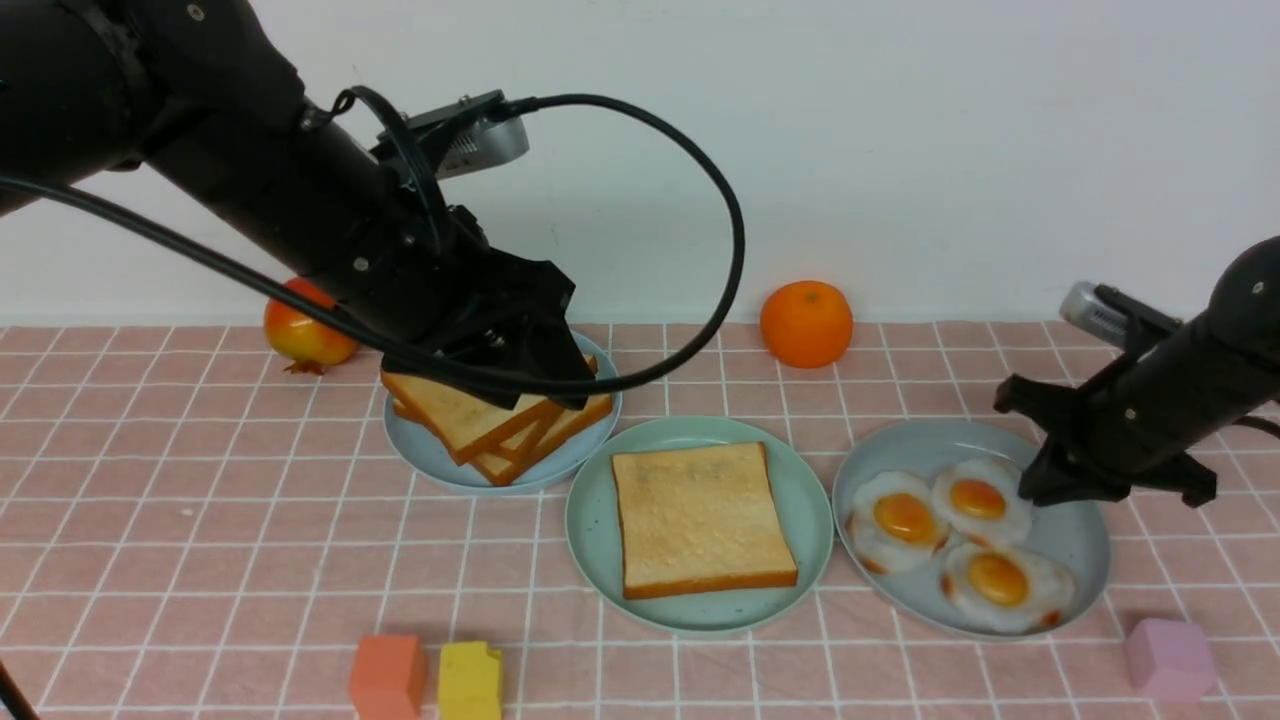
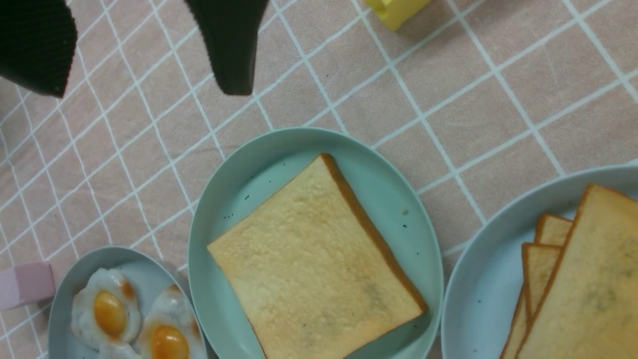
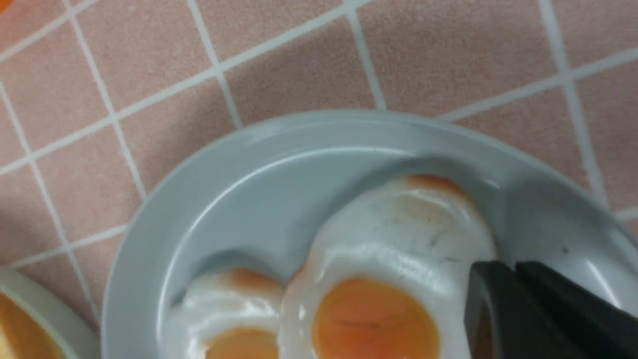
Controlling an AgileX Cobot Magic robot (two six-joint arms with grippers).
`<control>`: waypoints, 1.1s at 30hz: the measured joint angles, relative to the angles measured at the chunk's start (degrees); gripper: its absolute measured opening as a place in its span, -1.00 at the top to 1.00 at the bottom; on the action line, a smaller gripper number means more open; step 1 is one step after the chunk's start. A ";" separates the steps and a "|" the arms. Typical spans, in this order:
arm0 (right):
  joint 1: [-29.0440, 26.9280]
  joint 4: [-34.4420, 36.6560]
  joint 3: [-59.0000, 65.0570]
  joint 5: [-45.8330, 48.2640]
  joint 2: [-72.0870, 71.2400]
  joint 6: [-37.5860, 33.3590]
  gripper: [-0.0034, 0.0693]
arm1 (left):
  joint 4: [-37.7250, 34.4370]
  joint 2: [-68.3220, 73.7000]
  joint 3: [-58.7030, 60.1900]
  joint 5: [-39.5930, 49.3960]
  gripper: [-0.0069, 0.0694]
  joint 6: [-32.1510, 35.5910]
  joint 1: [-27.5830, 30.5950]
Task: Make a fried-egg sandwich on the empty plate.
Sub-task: Use the right arm to grab a fried egg, then use the right arm to place the fried egg on the slice of bread in the middle
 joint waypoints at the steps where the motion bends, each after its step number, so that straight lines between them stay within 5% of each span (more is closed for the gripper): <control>1: 0.00 -0.04 0.00 0.37 -0.74 0.00 0.77 | 0.00 0.00 0.00 -0.01 -0.37 0.00 0.00; 9: 2.80 -0.02 0.02 1.76 -6.30 -0.34 0.79 | 0.95 0.00 0.00 0.40 -0.37 0.00 0.00; 23: 22.81 5.95 -8.36 0.07 -3.39 -2.88 0.79 | 2.15 -2.02 0.00 0.65 -0.37 -1.30 0.00; 33: 24.13 6.30 -9.39 -4.60 4.91 -3.00 0.79 | 2.74 -2.02 0.00 -0.11 -0.37 -1.67 0.00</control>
